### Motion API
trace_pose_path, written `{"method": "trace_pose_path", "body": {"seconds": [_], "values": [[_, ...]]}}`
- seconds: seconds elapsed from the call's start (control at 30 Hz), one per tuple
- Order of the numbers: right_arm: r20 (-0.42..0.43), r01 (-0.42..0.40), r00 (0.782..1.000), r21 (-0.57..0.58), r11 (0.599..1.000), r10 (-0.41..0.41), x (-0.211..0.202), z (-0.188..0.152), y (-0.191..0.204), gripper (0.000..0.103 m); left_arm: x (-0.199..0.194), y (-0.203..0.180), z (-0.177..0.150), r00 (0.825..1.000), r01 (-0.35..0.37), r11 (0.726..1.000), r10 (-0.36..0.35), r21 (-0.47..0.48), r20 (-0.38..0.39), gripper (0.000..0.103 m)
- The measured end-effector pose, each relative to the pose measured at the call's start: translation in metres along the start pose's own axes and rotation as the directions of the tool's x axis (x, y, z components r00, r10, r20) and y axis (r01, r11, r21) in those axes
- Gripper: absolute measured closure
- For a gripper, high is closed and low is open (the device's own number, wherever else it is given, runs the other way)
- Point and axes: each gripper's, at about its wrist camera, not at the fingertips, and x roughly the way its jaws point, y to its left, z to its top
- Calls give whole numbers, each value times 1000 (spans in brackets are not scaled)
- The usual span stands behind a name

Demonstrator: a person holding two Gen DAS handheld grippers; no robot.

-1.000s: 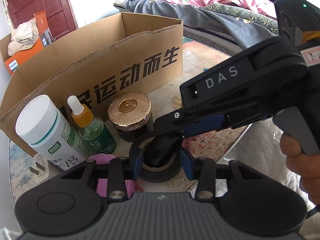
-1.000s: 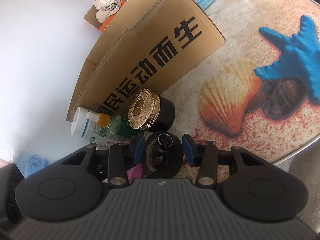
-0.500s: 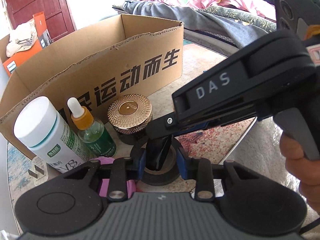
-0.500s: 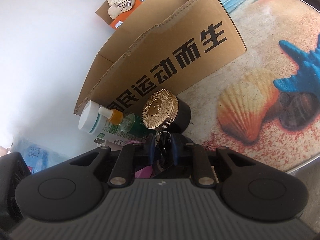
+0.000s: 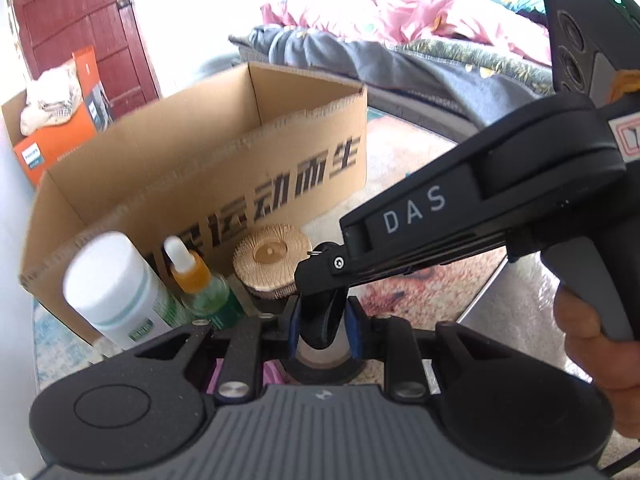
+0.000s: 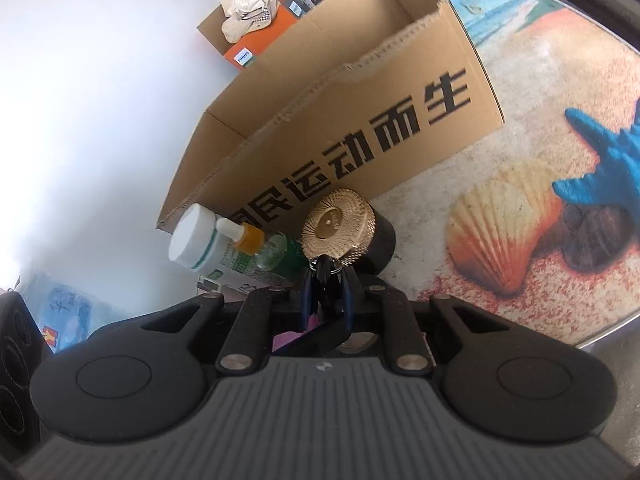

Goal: Organize rigid objects
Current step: 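Grasp the black clip on the tape roll with the right gripper, then carry the black clip into the box and open the right gripper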

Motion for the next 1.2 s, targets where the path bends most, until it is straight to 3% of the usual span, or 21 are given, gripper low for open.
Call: {"method": "trace_pose_path", "body": {"seconds": [0.23, 0.37, 0.47, 0.6, 0.77, 0.93, 1.2], "values": [[76, -57, 994, -195, 979, 73, -32, 39, 65, 89, -56, 14, 35, 983, -119, 993, 114, 26, 145, 78], [50, -115, 990, -273, 955, 134, -17, 82, 97, 89, -67, 45, 66, 970, -184, 983, 184, -16, 161, 78], [-25, -145, 989, -286, 947, 144, 17, 121, 115, 89, -56, 81, 89, 975, -184, 980, 192, -79, 111, 78], [-166, -167, 978, -246, 955, 128, 78, 168, 125, 89, -18, 133, 113, 983, -185, 971, 186, -152, -13, 77], [-327, -179, 936, -117, 977, 132, 162, 212, 118, 89, 34, 180, 120, 961, -254, 955, 230, -153, -156, 77], [-409, -151, 906, -65, 986, 112, 217, 225, 110, 89, 72, 205, 118, 932, -289, 947, 245, -140, -265, 77], [-452, -96, 890, -47, 994, 65, 271, 224, 99, 88, 100, 218, 116, 907, -315, 941, 260, -124, -331, 76]]}}
